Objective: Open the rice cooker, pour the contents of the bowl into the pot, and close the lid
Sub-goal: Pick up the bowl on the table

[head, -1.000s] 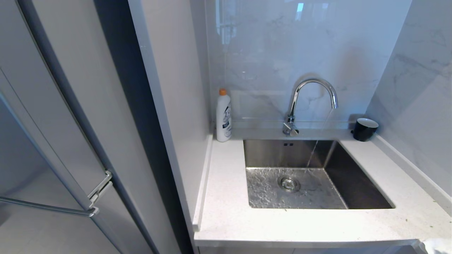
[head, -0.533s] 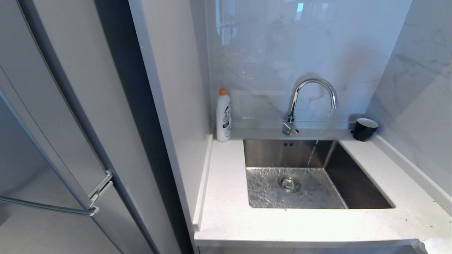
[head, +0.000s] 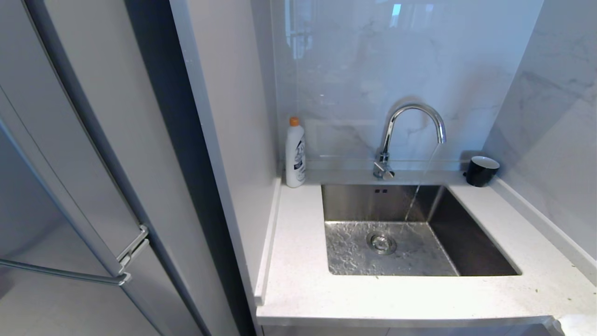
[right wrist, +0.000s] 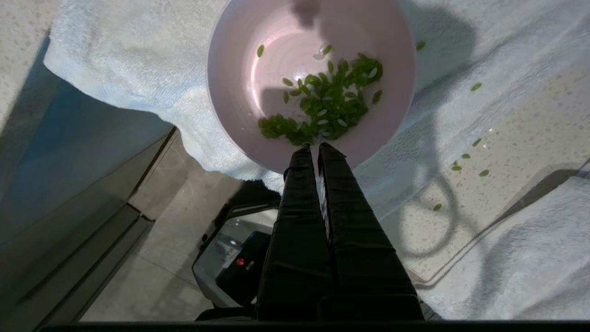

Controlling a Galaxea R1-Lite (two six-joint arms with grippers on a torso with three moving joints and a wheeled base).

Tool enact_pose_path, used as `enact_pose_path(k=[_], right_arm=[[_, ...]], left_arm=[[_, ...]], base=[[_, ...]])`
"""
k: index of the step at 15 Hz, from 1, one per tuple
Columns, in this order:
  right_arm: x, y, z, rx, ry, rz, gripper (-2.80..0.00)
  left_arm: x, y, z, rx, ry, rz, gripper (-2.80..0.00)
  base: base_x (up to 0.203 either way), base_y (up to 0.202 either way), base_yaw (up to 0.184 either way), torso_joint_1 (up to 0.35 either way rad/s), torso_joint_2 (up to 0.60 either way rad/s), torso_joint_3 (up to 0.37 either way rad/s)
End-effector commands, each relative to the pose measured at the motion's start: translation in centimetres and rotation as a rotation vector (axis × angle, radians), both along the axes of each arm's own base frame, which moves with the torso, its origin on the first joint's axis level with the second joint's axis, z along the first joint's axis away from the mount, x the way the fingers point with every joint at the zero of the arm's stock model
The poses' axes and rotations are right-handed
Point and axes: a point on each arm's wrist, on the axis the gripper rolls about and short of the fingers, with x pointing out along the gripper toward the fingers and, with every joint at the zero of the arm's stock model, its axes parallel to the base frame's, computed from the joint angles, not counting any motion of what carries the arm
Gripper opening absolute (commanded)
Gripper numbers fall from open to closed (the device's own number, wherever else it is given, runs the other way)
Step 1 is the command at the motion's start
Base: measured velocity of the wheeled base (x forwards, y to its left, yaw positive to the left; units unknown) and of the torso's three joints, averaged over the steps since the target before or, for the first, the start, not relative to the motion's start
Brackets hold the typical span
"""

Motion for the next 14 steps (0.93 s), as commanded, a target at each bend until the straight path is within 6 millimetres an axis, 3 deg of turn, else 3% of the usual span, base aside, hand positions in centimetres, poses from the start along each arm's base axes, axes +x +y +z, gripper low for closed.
enact_pose_path(k=[1,4,5,7,14], right_arm=[[-0.4,-0.4,0.0,0.004,-0.012,-0.016,-2.80],[-1.4,-2.3,0.8,-0.044,-0.018,-0.063,-2.80],[-1.9,-2.9,0.6,-0.040,-0.010,-0.072,0.00],[-2.1,-3.8,-0.8,0.011,0.007,-0.077,0.00],[-1.5,-3.8,-4.6,0.175,0.025,-0.043,0.00]], left_arm=[[0.0,0.0,0.0,0.000,0.000,0.001,-2.80],[0.0,0.0,0.0,0.000,0.000,-0.001,-2.80],[0.0,0.0,0.0,0.000,0.000,-0.001,-2.80],[0.0,0.0,0.0,0.000,0.000,-0.001,-2.80],[0.0,0.0,0.0,-0.001,0.000,0.000,-2.80]], base=[[0.000,0.000,0.000,0.000,0.00,0.000],[0.000,0.000,0.000,0.000,0.00,0.000],[0.000,0.000,0.000,0.000,0.00,0.000],[0.000,0.000,0.000,0.000,0.00,0.000],[0.000,0.000,0.000,0.000,0.00,0.000]])
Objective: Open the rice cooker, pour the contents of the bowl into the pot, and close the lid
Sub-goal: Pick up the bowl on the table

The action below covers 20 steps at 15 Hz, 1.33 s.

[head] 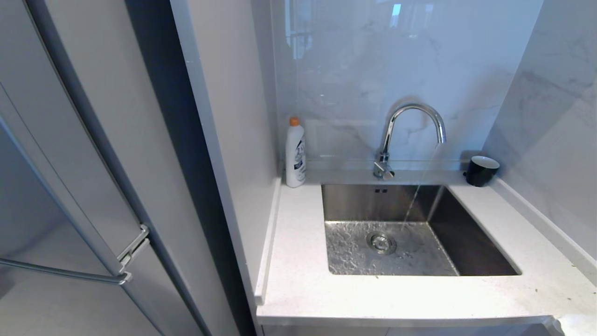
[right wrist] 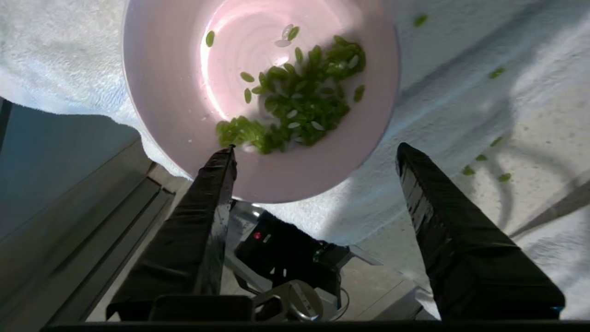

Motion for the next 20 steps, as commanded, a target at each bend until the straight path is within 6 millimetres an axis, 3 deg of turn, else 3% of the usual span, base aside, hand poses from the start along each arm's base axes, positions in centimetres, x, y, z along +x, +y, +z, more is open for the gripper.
enact_pose_path(k=[1,4,17,18,20], right_arm=[[0.2,-0.6,-1.3,0.038,0.007,0.002,0.00],[0.3,-1.6,-2.4,0.026,0.009,-0.005,0.00],[0.6,-2.6,-4.7,0.006,-0.012,-0.029,0.00],[0.6,-2.6,-4.9,0.001,-0.013,-0.028,-2.80],[0.6,-2.6,-5.2,-0.009,-0.014,-0.027,-2.80]], left_arm=[[0.0,0.0,0.0,0.000,0.001,0.000,-2.80],[0.0,0.0,0.0,0.000,0.001,0.000,-2.80],[0.0,0.0,0.0,-0.001,-0.001,0.000,-2.80],[0.0,0.0,0.0,-0.001,-0.001,0.000,-2.80],[0.0,0.0,0.0,-0.001,0.000,0.000,-2.80]], base=[[0.000,0.000,0.000,0.000,0.00,0.000],[0.000,0.000,0.000,0.000,0.00,0.000],[0.000,0.000,0.000,0.000,0.00,0.000],[0.000,0.000,0.000,0.000,0.00,0.000],[0.000,0.000,0.000,0.000,0.00,0.000]])
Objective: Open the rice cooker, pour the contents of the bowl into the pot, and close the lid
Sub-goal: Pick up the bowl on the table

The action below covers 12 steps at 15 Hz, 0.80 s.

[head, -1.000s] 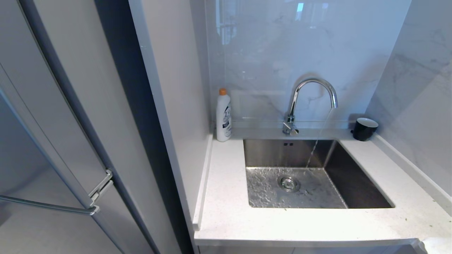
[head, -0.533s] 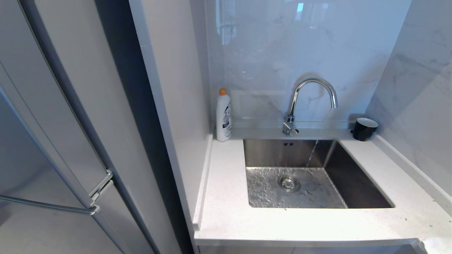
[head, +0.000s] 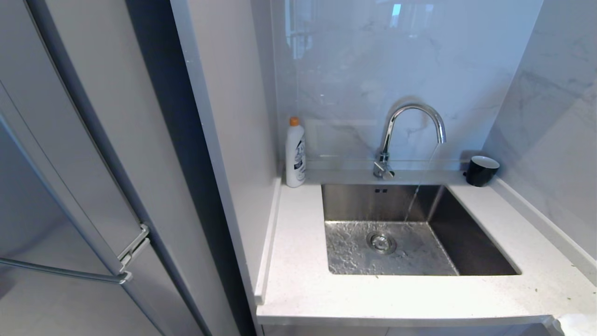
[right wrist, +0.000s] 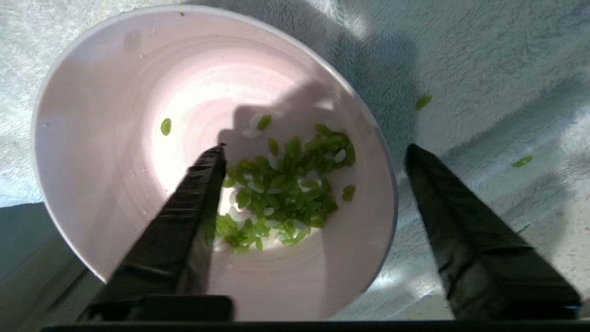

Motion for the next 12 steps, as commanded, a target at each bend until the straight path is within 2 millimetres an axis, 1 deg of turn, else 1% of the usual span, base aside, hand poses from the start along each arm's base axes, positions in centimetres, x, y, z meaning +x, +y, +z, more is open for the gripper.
enact_pose_path(k=[1,3,9,12], right_arm=[[-0.03,0.19,-0.27,0.011,0.003,0.003,-2.80],[-0.12,0.50,-0.45,0.023,0.004,0.002,-2.80],[-0.08,0.23,-0.22,0.009,0.001,-0.003,-2.80],[-0.12,0.44,-0.31,0.018,0.001,-0.004,-2.80]], left_arm=[[0.00,0.00,-0.02,0.000,0.001,0.000,-2.80],[0.00,0.00,-0.01,0.000,0.000,0.000,-2.80],[0.00,0.00,-0.01,0.000,0.000,0.000,-2.80],[0.00,0.00,-0.02,0.000,0.001,0.000,-2.80]], base=[[0.000,0.000,0.000,0.000,0.00,0.000],[0.000,0.000,0.000,0.000,0.00,0.000],[0.000,0.000,0.000,0.000,0.00,0.000],[0.000,0.000,0.000,0.000,0.00,0.000]])
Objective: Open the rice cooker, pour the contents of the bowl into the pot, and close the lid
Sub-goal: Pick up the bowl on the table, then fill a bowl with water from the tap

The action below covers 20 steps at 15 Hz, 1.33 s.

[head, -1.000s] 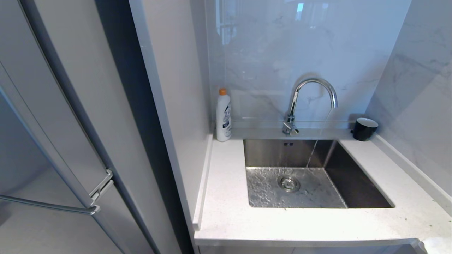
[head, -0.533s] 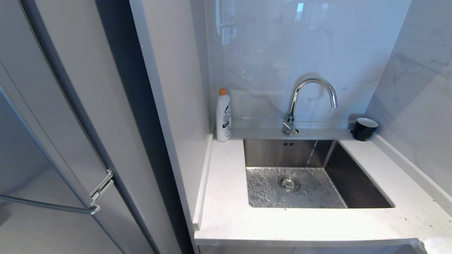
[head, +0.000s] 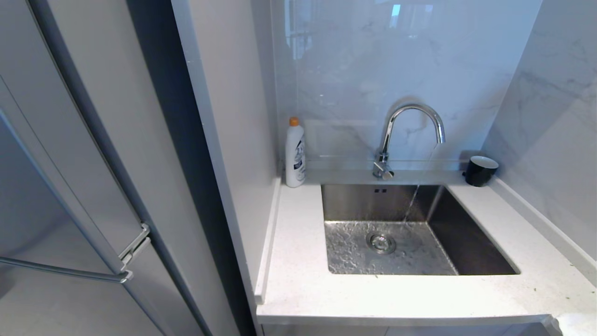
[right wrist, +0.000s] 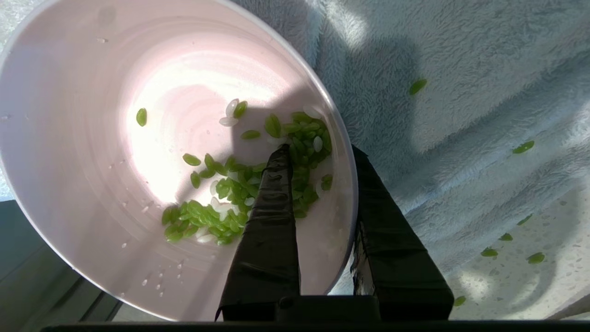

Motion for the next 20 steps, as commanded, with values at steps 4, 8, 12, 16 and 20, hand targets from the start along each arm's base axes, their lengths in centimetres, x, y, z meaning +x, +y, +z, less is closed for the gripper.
enact_pose_path(k=[4,8,12,16,20], right_arm=[[0.0,0.9,2.0,-0.003,-0.094,0.009,-2.80],[0.3,1.3,3.7,0.021,-0.118,0.023,-2.80],[1.6,2.5,5.1,0.047,-0.149,0.071,-2.80],[6.1,6.8,8.2,0.092,-0.206,0.190,-2.80],[11.2,11.8,10.8,0.137,-0.266,0.292,-2.80]], left_arm=[[0.0,0.0,0.0,0.000,0.001,0.000,-2.80],[0.0,0.0,0.0,0.000,0.001,0.000,-2.80],[0.0,0.0,0.0,0.000,0.001,0.001,-2.80],[0.0,0.0,0.0,0.000,0.001,0.000,-2.80],[0.0,0.0,0.0,0.000,0.000,0.000,-2.80]], base=[[0.000,0.000,0.000,0.000,0.00,0.000],[0.000,0.000,0.000,0.000,0.00,0.000],[0.000,0.000,0.000,0.000,0.00,0.000],[0.000,0.000,0.000,0.000,0.00,0.000],[0.000,0.000,0.000,0.000,0.00,0.000]])
